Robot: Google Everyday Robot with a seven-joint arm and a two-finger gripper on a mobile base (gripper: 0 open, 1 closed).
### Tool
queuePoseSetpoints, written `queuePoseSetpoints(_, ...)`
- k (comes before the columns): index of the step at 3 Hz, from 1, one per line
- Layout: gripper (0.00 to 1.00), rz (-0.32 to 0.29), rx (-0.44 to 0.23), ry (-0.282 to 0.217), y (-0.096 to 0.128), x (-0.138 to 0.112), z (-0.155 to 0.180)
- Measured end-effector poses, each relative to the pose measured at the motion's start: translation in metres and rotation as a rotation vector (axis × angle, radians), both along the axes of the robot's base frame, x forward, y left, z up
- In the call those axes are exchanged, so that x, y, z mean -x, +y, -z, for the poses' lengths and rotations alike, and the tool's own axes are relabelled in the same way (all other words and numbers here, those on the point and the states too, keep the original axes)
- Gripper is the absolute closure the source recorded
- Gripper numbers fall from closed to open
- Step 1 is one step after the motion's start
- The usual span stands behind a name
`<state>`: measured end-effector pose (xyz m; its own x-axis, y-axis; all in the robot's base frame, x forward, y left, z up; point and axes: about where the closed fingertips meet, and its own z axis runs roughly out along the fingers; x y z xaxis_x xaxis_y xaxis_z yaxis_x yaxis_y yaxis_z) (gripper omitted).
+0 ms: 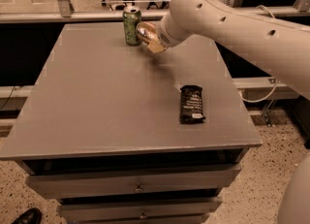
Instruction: Move orange can near green can
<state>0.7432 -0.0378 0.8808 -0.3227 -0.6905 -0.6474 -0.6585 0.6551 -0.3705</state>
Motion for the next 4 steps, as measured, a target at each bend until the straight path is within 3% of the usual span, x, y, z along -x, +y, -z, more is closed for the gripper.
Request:
queuePoseSetpoints(1,0.53,-0.014,-0.006,-0.008,-0.001,-0.008,0.0)
queuePoseSetpoints(2,0.3,-0.042,-0.034,0.023,0.011,-0.008,0.018)
queuePoseSetpoints(3,0.0,-0.079,-0.068,0.069,0.028,-0.003,0.039)
queuePoseSetpoints(4,0.0,-0.079,-0.069,0.069,0.028,-0.003,0.039)
